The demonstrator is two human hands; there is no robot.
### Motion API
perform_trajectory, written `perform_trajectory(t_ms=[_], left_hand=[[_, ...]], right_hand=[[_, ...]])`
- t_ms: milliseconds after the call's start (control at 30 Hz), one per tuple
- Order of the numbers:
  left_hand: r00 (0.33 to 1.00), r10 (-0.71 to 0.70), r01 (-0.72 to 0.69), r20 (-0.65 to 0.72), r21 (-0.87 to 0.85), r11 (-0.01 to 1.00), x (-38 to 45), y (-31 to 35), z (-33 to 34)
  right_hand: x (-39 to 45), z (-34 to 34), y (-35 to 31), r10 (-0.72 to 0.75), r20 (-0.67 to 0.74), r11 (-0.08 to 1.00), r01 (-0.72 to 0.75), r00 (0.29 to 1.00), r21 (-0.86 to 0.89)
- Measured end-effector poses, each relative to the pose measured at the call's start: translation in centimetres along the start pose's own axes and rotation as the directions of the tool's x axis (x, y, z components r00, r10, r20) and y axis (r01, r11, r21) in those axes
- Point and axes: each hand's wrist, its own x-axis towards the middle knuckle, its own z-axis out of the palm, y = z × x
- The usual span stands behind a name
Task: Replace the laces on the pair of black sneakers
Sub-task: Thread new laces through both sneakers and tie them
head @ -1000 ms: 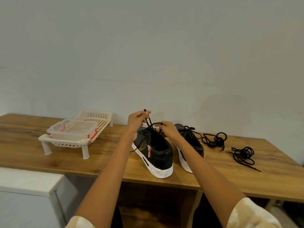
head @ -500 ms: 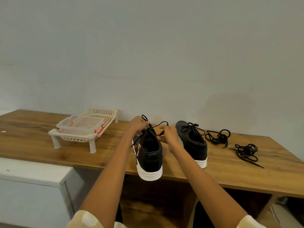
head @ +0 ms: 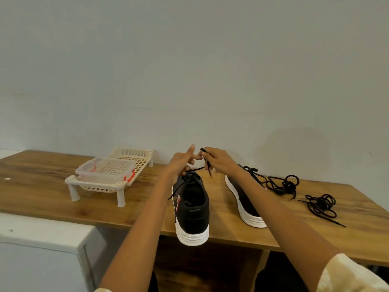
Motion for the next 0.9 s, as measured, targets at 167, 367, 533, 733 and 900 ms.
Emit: perform_trajectory(t_ms=[167,367,533,733,900], left_hand=[[0.998,-0.056,0.056,0.011,0.0,0.998,0.8,-0.4,1.5],[1.0,-0.016,0.016,-0.024,0.037,0.999,1.0,0.1,3.0],[0.985,0.161,-0.151,-0.054,0.153,0.977,1.2,0.1,4.5],[0.948,0.292,-0.309,0.13,0.599,0.739,1.0,0.0,5.1],[0.958,0.245,-0.282,0.147,0.627,0.726,0.6,-0.5,5.3]], right_hand=[[-1.3,-0.7,1.7,-0.093,0.044,0.932,0.102,0.995,-0.347],[-2.5,-0.8,2.9,-0.09,0.077,0.768,0.118,0.993,-0.629],[-2.8,-0.6,2.2,0.058,0.053,0.96,-0.07,0.997,0.27],[-0.2,-1.7,0.8,0.363,0.098,0.403,-0.251,0.926,0.88],[1.4,-2.5,-0.6,0.378,0.113,0.293,-0.235,0.919,0.927]])
